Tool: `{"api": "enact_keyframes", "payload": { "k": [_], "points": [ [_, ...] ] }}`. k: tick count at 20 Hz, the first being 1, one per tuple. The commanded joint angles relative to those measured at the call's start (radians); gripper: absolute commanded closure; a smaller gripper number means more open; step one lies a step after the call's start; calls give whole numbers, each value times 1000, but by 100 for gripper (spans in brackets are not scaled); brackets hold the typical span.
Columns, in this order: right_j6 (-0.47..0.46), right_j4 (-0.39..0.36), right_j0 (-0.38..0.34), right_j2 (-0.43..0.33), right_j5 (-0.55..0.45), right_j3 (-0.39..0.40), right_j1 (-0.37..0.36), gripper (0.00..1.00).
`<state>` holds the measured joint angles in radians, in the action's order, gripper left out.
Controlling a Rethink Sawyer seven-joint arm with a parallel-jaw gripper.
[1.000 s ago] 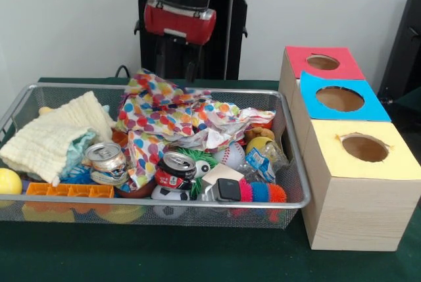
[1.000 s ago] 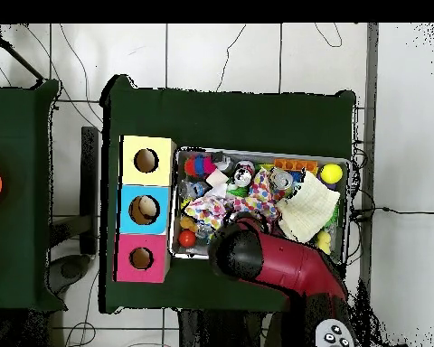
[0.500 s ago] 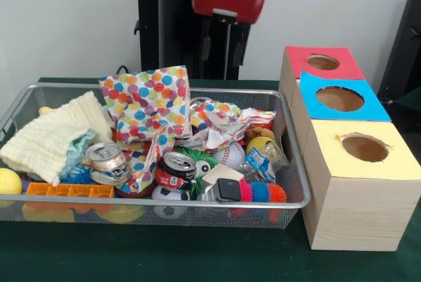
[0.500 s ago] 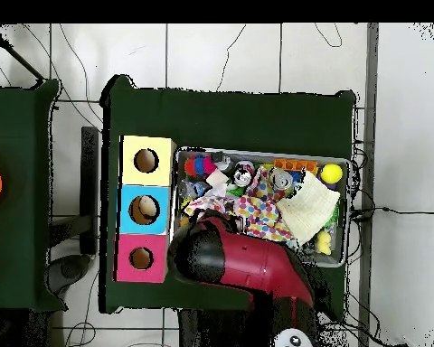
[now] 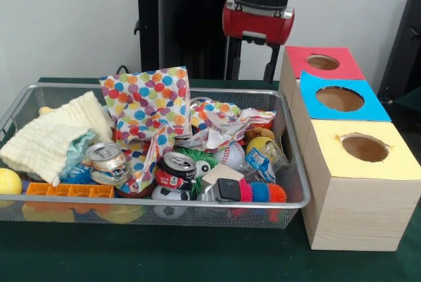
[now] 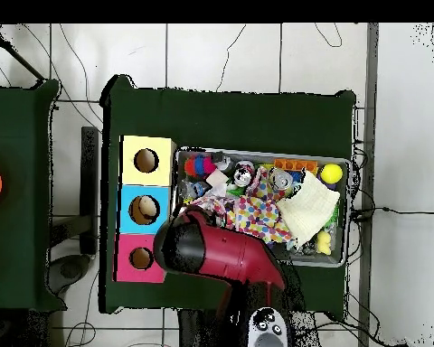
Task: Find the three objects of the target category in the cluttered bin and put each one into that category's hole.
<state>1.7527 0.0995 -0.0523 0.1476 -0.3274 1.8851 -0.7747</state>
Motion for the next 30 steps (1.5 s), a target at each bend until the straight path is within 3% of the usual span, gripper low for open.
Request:
{"api": "enact_keyframes", "payload": {
  "k": [1, 13, 18, 25, 30],
  "points": [
    [243, 78, -40, -63, 83, -51, 119, 0],
    [246, 120, -42, -82, 187, -23, 168, 0],
    [293, 181, 4, -49, 167, -3, 140, 0],
    [363, 303, 49, -42, 176, -2, 177, 0],
    [364, 332, 42, -70, 229, -7, 213, 0]
  ]
}}
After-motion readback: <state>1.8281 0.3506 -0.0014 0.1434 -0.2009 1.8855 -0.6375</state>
